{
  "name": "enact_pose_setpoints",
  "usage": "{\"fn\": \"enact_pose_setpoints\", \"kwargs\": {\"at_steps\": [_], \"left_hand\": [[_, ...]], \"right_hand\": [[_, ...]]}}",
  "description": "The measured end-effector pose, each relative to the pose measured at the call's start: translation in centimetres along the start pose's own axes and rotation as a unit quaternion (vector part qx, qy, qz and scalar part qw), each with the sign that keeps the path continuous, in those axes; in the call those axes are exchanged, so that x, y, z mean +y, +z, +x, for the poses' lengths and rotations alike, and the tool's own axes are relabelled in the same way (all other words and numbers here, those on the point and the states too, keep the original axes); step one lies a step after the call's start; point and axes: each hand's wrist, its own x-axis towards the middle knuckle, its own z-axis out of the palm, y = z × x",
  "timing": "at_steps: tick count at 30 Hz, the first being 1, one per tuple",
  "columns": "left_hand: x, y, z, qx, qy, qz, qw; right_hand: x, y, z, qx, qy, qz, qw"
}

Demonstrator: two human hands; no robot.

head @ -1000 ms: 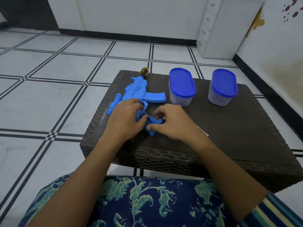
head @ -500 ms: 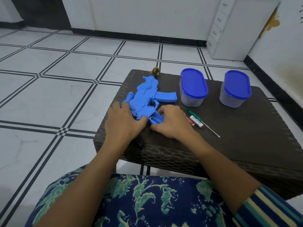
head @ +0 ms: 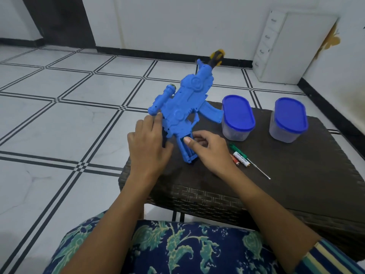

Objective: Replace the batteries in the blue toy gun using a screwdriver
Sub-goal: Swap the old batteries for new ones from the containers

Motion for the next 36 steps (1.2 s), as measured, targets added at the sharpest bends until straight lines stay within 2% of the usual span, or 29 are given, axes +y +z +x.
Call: {"fn": "enact_pose_setpoints", "kwargs": {"at_steps": [5,15,28,36], "left_hand": [[0.0,-0.6,-0.3,0.009,0.025,-0.013,1.0],[0.4,-0.1,-0.3,0.002,0.021,-0.041,0.999],[0.2,0.0,-0.3,0.012,0.009,-0.06,0.998],[0.0,0.3,-0.4,0.003,0.0,-0.066,0.998]], "right_hand": [[0.1,0.1,0.4,0.014,0.008,0.008,1.0],[1.0,0.7,0.9,0.001,0.027,0.037,0.999],[0.9,1.4,1.5,-0.032,0.106,0.14,0.984],[0.7,1.4,1.7,-0.043,0.116,0.153,0.98]]}}
